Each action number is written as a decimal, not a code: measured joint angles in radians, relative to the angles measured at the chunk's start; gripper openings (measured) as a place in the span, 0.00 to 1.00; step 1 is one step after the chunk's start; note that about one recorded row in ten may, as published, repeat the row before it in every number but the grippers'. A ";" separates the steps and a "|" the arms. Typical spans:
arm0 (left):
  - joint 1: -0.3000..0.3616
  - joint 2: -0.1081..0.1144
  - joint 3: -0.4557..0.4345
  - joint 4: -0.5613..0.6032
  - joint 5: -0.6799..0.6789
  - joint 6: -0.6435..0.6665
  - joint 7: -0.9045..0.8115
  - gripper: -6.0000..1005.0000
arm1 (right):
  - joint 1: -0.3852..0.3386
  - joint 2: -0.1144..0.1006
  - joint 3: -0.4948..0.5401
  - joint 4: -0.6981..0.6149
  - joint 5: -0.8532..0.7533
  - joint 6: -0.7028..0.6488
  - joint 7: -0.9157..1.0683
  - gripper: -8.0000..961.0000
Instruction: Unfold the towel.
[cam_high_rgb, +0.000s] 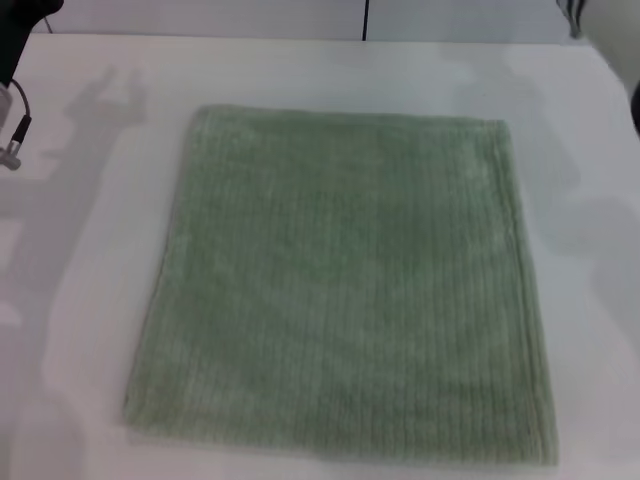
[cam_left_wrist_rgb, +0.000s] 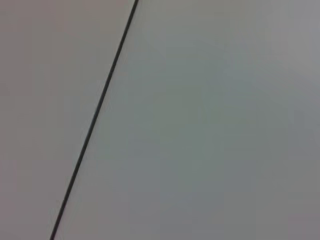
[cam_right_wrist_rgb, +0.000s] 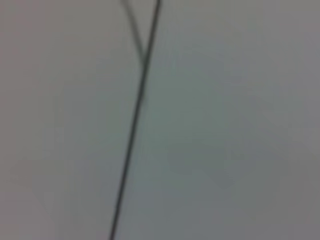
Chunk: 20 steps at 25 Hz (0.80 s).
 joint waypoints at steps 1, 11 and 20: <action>-0.005 0.000 0.000 -0.007 -0.005 -0.002 0.017 0.37 | -0.003 0.000 -0.018 0.031 0.005 -0.060 0.022 0.01; -0.056 -0.005 -0.036 -0.092 -0.045 -0.066 0.143 0.39 | -0.145 0.000 -0.286 0.141 0.224 -0.551 0.068 0.01; -0.112 -0.007 -0.101 -0.175 -0.045 -0.158 0.321 0.42 | -0.251 0.000 -0.334 0.193 0.228 -0.674 0.091 0.01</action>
